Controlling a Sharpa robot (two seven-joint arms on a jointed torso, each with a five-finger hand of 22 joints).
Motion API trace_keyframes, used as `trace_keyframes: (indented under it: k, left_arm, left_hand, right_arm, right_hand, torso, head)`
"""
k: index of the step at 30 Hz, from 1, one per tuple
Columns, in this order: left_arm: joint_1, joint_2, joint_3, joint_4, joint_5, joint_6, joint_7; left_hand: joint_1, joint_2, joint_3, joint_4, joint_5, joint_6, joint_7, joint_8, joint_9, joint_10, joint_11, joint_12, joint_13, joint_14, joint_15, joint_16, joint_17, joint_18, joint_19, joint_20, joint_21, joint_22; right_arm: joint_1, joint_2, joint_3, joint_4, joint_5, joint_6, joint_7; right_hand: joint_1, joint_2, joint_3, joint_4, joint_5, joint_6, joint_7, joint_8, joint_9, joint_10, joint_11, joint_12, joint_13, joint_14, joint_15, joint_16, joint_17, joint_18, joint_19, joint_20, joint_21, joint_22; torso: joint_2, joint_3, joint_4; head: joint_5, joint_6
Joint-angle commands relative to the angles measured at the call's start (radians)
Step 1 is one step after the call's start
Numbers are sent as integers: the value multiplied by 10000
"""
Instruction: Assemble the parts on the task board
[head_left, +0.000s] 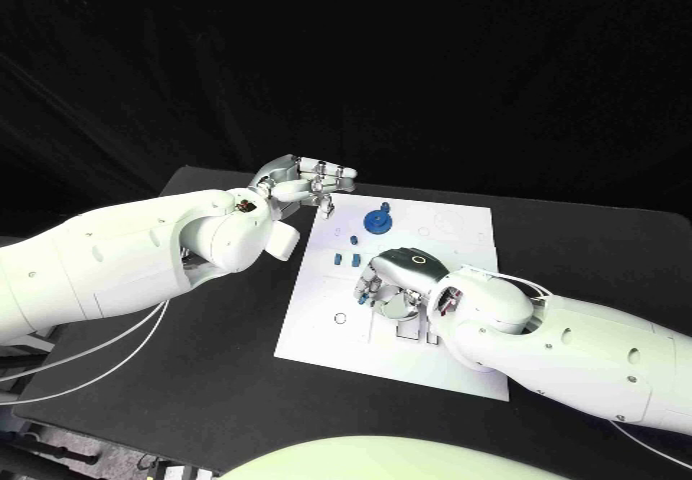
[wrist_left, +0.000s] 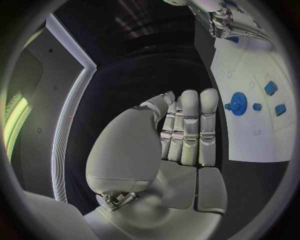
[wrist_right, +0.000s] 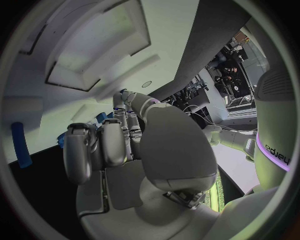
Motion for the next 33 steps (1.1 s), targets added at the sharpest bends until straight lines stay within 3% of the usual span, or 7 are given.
trace_keyframes:
  k: [1, 19, 22, 27, 31, 33]
  left_arm:
    - [9, 21, 4, 27, -40, 214, 2]
    - [11, 30, 4, 22, -39, 319, -80]
    - [11, 21, 4, 16, -39, 327, -93]
    - [11, 8, 4, 7, -39, 321, -94]
    - [11, 7, 4, 2, -39, 327, -101]
    - [11, 5, 4, -4, -39, 326, -105]
  left_hand:
    - [2, 51, 6, -78, 52, -15, 34, 46, -11, -69, 9, 41, 9, -18, -26, -16, -17, 90, 44, -37, -21, -17]
    - [0, 62, 8, -96, 55, -32, 43, 48, -22, -92, 18, 53, 6, -24, -20, -14, -32, 91, 49, -33, -44, -38]
    - [1, 63, 8, -97, 55, -33, 44, 48, -22, -93, 18, 54, 6, -24, -20, -13, -33, 91, 50, -33, -44, -39]
    - [7, 72, 14, -107, 56, -37, 45, 50, -25, -100, 19, 59, 5, -27, -18, -13, -38, 90, 54, -32, -48, -41]
    - [7, 72, 14, -107, 56, -37, 45, 50, -25, -100, 19, 59, 5, -27, -18, -13, -38, 90, 54, -32, -48, -41]
    - [7, 72, 14, -107, 56, -37, 45, 50, -25, -100, 19, 59, 5, -27, -18, -13, -38, 90, 54, -32, -48, -41]
  right_arm:
    - [-30, 7, -16, -50, -317, 174, -272]
    - [-109, 130, -41, -121, -264, 677, -478]
    - [-112, 69, -43, -137, -256, 579, -544]
    - [-114, -13, -45, -129, -249, 197, -608]
    - [-114, -133, -44, -8, -274, -188, -575]
    - [-113, -237, -42, 111, -281, -318, -558]
  right_hand:
    - [-105, 44, -63, 22, -43, 70, 41, 27, 11, -27, -66, 0, 8, 388, -38, 54, 11, -118, 486, -11, -4, 1302]
    - [-388, 25, -269, 97, -306, -144, 84, -112, 13, -254, -14, -28, -18, 352, 7, -6, -99, -89, 412, 28, -107, 1208]
    - [-483, -27, -332, 128, -271, -249, 121, -165, -3, -370, 26, -31, -36, 348, 36, -5, -105, -84, 396, 52, -126, 1194]
    - [-733, -255, -478, 235, -256, -932, 348, -233, -168, -1245, 267, -39, -205, 306, 243, -62, -205, 17, 173, 201, -532, 791]
    - [-792, -422, -620, 241, -331, -1650, 179, -219, -344, -1998, 335, 22, -347, 117, 302, -496, -782, 186, -182, 294, -1189, 151]
    - [-794, -442, -676, 237, -349, -1709, 157, -208, -360, -2121, 355, 49, -361, 68, 310, -610, -933, 220, -258, 311, -1332, 17]
  torso:
    - [3, -1, 4]
    - [5, 0, 9]
    - [-5, -1, 0]
    - [-3, 5, -13]
    - [-6, 9, -6]
    - [-4, 11, -1]
  head:
    - [-17, 5]
    - [-26, -7]
    - [-11, -17]
    - [-11, -6]
    - [-32, 33]
    - [-47, 47]
